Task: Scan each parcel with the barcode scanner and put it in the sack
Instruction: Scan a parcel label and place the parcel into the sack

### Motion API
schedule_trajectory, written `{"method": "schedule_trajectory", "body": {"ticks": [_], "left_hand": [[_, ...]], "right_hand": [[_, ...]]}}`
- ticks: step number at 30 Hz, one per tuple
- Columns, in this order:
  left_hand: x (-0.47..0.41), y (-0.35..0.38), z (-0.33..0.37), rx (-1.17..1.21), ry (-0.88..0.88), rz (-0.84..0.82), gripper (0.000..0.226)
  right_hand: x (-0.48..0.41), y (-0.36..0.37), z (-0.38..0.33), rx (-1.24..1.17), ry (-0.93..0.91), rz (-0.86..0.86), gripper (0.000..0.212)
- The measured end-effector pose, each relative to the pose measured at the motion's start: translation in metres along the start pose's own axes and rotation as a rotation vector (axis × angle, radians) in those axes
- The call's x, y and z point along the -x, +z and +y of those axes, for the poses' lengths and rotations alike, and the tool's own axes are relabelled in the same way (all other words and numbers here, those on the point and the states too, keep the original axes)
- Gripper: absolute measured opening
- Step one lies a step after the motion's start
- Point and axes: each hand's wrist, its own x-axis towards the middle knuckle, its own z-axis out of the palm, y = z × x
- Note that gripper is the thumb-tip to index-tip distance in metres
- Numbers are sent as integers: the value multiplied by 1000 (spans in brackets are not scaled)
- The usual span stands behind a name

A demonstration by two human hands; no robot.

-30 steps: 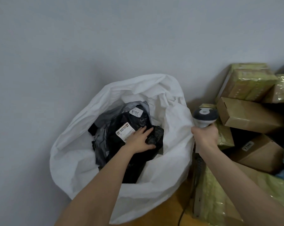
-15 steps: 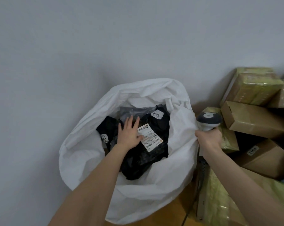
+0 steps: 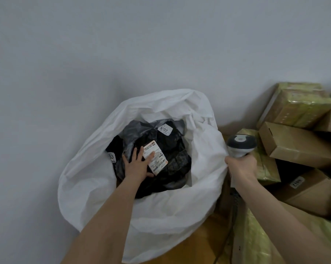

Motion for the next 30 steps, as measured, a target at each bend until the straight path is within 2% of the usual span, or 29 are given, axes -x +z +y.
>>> {"method": "schedule_trajectory", "body": {"ticks": [2, 6, 10, 13, 17, 20, 25, 30], "left_hand": [[2, -3, 5, -4, -5, -26, 94], [12, -2, 17, -6, 65, 87, 89], [8, 9, 13, 8, 39, -43, 85], [6, 4, 11, 43, 37, -55, 85], [25, -5, 16, 102, 30, 35, 83], [40, -22, 24, 139, 33, 141, 83], [66, -53, 42, 155, 55, 214, 82], [104, -70, 60, 138, 36, 294, 81]], "right_hand": [[1, 0, -1, 12, -4, -18, 28], [8, 1, -4, -6, -16, -32, 30], [9, 2, -3, -7, 3, -28, 29], [10, -1, -2, -22, 15, -27, 37], [27, -7, -8, -77, 30, -59, 49], [44, -15, -13, -158, 26, -95, 38], [79, -29, -21, -279, 82, -219, 16], [115, -46, -20, -356, 100, -322, 16]]}}
